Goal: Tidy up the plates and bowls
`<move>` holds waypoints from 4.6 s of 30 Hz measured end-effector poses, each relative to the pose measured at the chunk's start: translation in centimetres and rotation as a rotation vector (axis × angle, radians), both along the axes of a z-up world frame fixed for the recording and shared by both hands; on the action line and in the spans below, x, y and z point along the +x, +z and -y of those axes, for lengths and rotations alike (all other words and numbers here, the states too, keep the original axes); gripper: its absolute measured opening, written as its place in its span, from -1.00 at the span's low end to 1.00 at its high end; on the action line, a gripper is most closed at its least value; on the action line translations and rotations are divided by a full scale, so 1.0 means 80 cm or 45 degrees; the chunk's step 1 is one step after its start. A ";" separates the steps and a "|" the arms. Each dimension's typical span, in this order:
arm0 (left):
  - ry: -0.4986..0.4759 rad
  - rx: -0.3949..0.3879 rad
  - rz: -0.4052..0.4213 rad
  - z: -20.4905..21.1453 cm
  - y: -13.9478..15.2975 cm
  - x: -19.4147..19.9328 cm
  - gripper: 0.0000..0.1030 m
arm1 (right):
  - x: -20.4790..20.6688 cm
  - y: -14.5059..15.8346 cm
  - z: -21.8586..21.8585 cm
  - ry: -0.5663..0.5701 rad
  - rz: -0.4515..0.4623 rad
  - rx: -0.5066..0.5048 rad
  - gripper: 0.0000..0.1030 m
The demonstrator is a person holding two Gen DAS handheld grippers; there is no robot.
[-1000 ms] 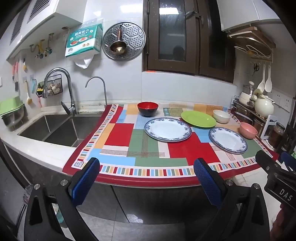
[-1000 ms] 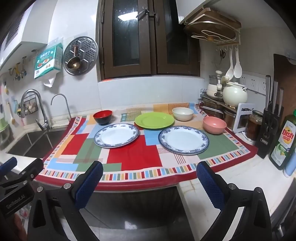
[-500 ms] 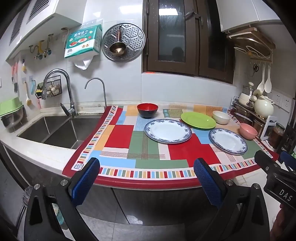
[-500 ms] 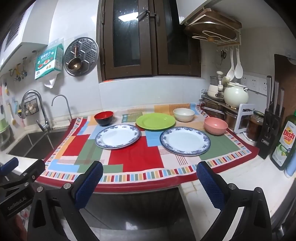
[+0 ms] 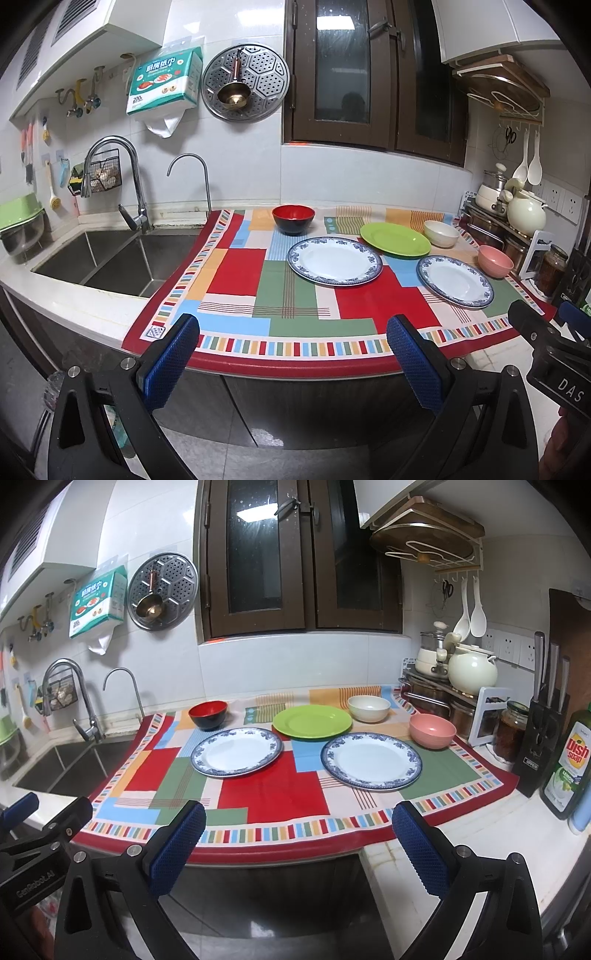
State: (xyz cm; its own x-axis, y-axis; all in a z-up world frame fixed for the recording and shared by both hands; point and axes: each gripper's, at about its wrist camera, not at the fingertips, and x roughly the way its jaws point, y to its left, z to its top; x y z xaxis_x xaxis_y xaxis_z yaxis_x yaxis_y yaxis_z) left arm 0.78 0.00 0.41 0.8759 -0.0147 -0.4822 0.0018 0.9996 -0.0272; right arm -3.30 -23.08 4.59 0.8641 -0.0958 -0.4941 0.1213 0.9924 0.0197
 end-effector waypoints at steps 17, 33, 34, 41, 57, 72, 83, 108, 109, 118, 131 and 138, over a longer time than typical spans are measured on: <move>-0.002 -0.001 0.000 -0.001 -0.003 0.002 1.00 | 0.004 -0.003 0.005 0.001 -0.001 0.002 0.99; -0.002 -0.002 -0.001 -0.002 -0.004 0.005 1.00 | 0.006 -0.003 0.004 0.001 -0.001 -0.001 0.99; -0.002 -0.002 -0.001 -0.002 -0.004 0.005 1.00 | 0.006 -0.003 0.004 0.001 -0.001 -0.001 0.99; -0.002 -0.002 -0.001 -0.001 -0.004 0.007 1.00 | 0.008 -0.003 0.005 -0.001 -0.001 -0.004 0.99; 0.003 0.009 -0.009 -0.003 -0.008 0.019 1.00 | 0.011 -0.003 0.005 -0.002 -0.008 -0.008 0.99; -0.010 0.101 0.015 -0.051 -0.009 0.041 1.00 | 0.034 -0.009 -0.031 0.016 -0.023 -0.006 0.99; -0.027 0.125 -0.009 -0.082 -0.014 0.061 1.00 | 0.055 -0.018 -0.074 0.006 -0.056 0.001 0.99; 0.045 0.172 -0.075 -0.047 -0.016 0.229 1.00 | 0.222 -0.024 -0.057 0.048 -0.096 -0.077 0.99; 0.045 0.168 -0.082 -0.044 -0.017 0.237 1.00 | 0.230 -0.025 -0.055 0.051 -0.098 -0.081 0.99; 0.078 0.176 -0.113 -0.017 -0.026 0.302 1.00 | 0.303 -0.037 -0.029 0.072 -0.145 -0.098 0.99; 0.133 0.228 -0.239 0.005 -0.059 0.399 1.00 | 0.413 -0.079 -0.002 0.135 -0.259 -0.075 0.98; 0.135 0.244 -0.366 0.010 -0.093 0.442 0.92 | 0.464 -0.117 0.002 0.166 -0.373 -0.066 0.95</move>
